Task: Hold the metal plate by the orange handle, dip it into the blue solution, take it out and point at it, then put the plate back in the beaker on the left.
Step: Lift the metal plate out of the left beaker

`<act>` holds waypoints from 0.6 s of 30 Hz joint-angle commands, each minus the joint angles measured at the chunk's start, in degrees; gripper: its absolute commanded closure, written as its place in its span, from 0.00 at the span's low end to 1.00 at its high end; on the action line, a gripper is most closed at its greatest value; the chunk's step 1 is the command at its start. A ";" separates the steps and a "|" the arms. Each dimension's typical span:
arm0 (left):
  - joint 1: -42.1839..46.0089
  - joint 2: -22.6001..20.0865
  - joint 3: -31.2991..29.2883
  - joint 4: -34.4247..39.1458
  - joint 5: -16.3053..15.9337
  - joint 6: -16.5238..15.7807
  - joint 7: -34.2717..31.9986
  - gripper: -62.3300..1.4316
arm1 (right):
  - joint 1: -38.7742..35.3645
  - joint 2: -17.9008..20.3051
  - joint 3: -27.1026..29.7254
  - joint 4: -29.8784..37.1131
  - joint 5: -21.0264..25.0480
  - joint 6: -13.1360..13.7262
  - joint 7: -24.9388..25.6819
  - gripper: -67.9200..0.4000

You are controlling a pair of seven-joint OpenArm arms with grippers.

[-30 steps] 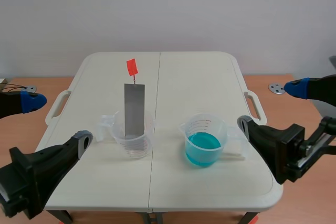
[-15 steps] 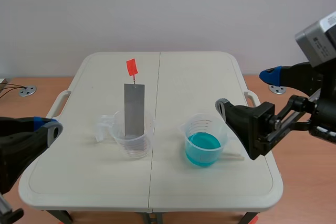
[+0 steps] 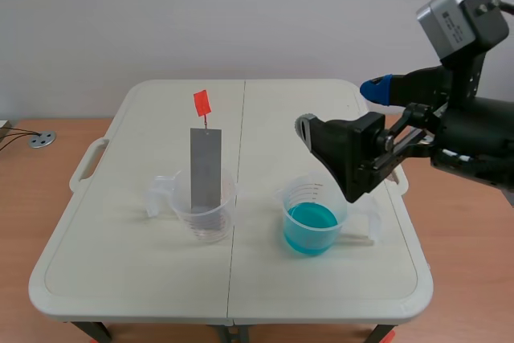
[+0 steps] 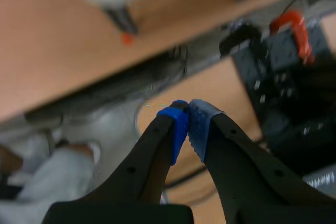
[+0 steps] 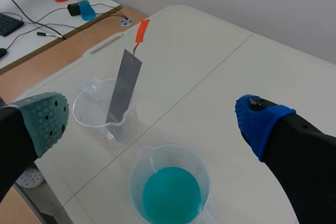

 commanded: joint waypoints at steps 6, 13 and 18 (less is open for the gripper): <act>-4.96 2.93 2.89 -12.83 -0.15 -1.20 -0.63 0.93 | 5.55 -5.18 -1.57 -3.80 0.81 0.94 -2.64 0.02; -10.21 5.64 6.69 -23.93 3.43 -1.84 -0.68 0.93 | 10.86 -8.44 -4.76 -7.85 0.83 1.66 -4.59 0.02; -13.11 7.13 9.27 -29.31 5.53 -2.14 -0.70 0.93 | 14.97 -10.45 -7.04 -11.23 0.81 1.73 -5.03 0.02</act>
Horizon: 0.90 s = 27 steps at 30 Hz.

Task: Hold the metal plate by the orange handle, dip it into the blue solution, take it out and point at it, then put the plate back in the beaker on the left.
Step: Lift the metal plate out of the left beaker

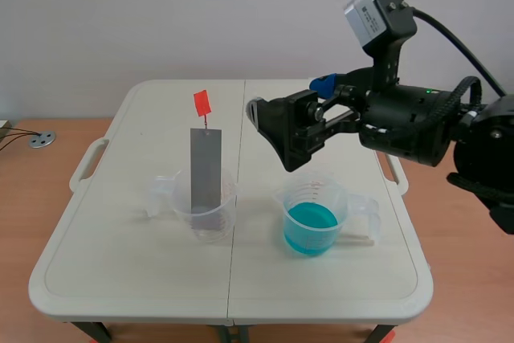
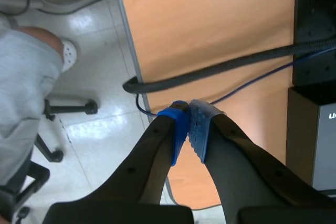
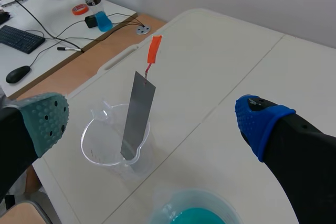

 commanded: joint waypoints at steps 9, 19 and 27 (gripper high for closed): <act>-2.95 0.20 4.57 -4.44 0.50 -1.14 -0.33 0.93 | 8.74 -5.42 -1.88 -9.27 0.85 0.42 0.17 0.02; -3.56 0.20 5.57 -4.96 0.48 -1.16 -0.33 0.93 | 16.04 -11.26 -3.63 -19.80 0.79 1.95 -1.44 0.02; -3.56 0.20 5.57 -4.96 0.48 -1.16 -0.33 0.93 | 21.24 -16.00 -3.67 -25.27 0.61 2.16 -5.68 0.02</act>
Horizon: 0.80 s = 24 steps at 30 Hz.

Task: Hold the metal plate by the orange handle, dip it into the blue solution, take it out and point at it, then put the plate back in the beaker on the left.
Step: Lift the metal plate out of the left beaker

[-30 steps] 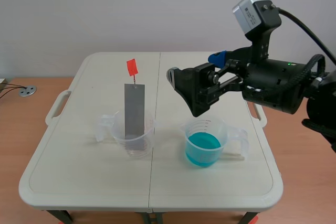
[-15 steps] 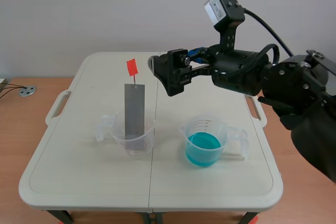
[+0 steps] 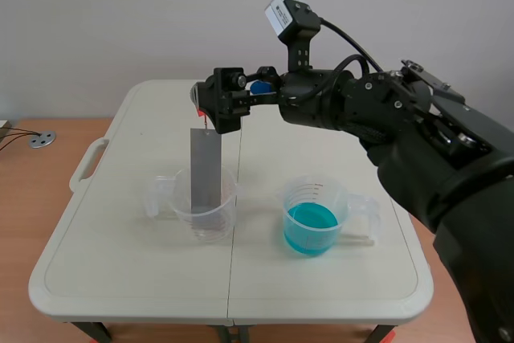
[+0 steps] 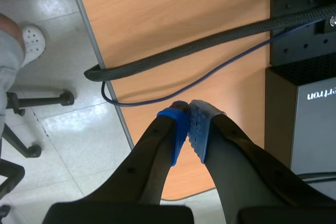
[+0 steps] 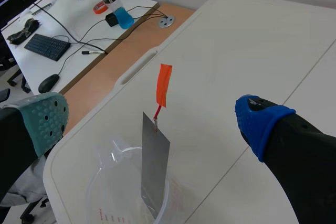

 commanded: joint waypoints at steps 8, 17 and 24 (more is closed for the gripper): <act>0.46 -0.20 -0.11 0.81 -0.17 -0.13 -0.33 0.93 | 7.61 -4.09 0.00 -6.95 0.83 0.44 -2.56 0.02; 0.46 -0.20 -0.11 0.81 -0.17 -0.13 -0.31 0.93 | 11.41 -7.02 -0.50 -15.65 0.85 1.75 -2.51 0.02; 0.44 -0.20 -0.11 0.81 -0.20 -0.13 -0.33 0.93 | 14.73 -8.83 -3.06 -23.32 0.87 4.90 -0.96 0.02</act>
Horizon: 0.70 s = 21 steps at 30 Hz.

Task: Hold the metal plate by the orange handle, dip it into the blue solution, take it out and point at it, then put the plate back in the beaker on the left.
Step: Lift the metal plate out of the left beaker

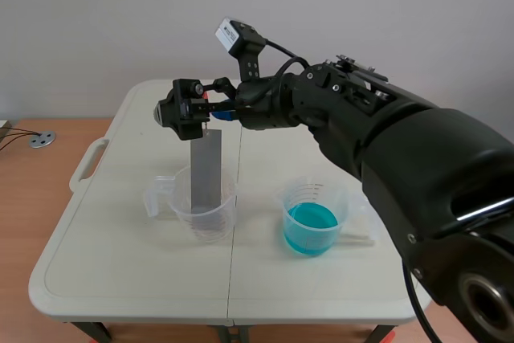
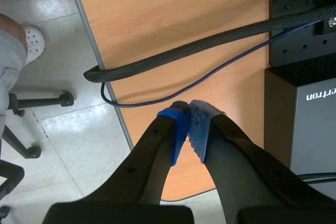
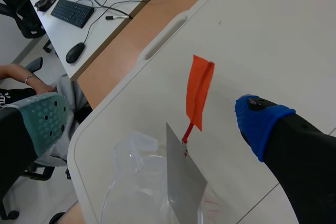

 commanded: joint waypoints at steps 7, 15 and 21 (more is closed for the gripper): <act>0.44 -0.17 -0.11 0.72 -0.17 -0.13 -0.28 0.93 | 1.99 -0.76 0.09 0.68 0.90 1.40 3.85 0.02; 0.44 -0.15 -0.11 0.72 -0.17 -0.13 -0.28 0.93 | 1.99 -0.76 0.13 0.68 0.90 2.32 5.84 0.02; 0.44 -0.15 -0.11 0.72 -0.17 -0.13 -0.28 0.93 | 1.97 -0.74 0.13 0.68 0.90 2.69 6.40 0.05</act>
